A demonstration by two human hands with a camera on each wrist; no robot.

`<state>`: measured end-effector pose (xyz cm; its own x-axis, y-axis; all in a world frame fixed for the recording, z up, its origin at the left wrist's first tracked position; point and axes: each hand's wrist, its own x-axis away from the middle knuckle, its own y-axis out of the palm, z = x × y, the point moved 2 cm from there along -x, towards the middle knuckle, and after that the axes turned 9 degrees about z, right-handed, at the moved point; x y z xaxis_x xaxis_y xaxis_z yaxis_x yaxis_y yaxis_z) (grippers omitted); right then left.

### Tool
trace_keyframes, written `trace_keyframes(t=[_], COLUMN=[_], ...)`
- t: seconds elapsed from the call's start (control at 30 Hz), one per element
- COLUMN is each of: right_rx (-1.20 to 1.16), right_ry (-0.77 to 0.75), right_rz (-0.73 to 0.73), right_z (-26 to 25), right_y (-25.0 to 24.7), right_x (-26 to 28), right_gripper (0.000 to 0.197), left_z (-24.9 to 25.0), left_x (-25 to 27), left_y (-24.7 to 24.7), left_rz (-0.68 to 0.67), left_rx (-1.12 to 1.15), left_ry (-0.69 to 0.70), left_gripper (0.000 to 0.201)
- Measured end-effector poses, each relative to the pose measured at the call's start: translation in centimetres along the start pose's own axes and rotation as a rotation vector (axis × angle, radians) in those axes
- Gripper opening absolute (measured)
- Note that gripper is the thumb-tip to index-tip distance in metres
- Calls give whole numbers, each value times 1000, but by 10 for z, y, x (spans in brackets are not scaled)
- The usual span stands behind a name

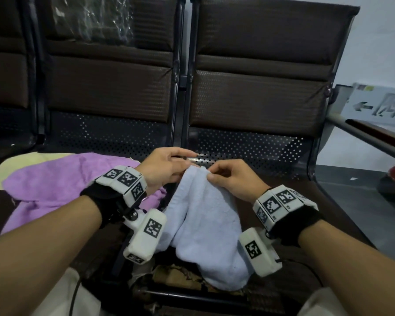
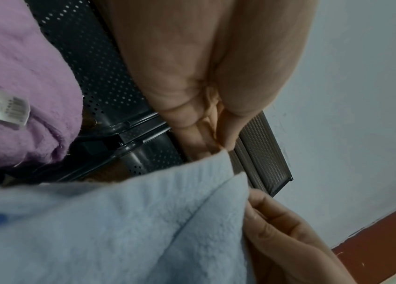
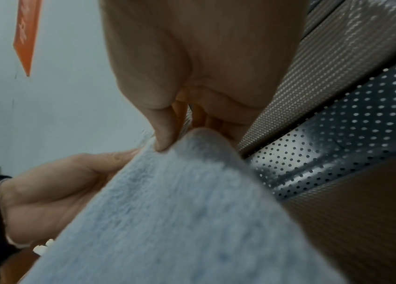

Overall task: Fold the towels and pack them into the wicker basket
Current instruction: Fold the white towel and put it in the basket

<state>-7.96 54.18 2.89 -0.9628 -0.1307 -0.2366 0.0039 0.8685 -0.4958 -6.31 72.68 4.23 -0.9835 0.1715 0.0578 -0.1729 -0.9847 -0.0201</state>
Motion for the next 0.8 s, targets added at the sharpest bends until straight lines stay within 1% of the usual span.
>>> trace_keyframes(t=[0.13,0.2,0.37,0.47,0.6,0.7,0.8], right_rx=[-36,-58,-67,-31,-45,-38,-51], right_ry=[-9,-10,1,8,35,39,28], right_rz=[30,27,65,100,157,176,164], right_z=[3,2,0,-2,-1,-1,-1], right_y=[-1,1,7,9,10,9,10], right_x=[-1,-1,-2,-1,1,1,2], right_gripper=[10,10,4,1,12,16,18], left_z=[-3,-4,-3,-3,-4,-4,-5], left_x=[2,4,9,9,11,13,13], left_y=[-3,-3,3,7,11,13,12], left_rz=[-43,-62,-5,-19,-50,-80,-56], left_rx=[-72,-120,-145,-154,-102,-141,-248], left_ry=[-83,-76,-35,-74,-125,-67,26], left_gripper=[23,24,21,23,29,31,21])
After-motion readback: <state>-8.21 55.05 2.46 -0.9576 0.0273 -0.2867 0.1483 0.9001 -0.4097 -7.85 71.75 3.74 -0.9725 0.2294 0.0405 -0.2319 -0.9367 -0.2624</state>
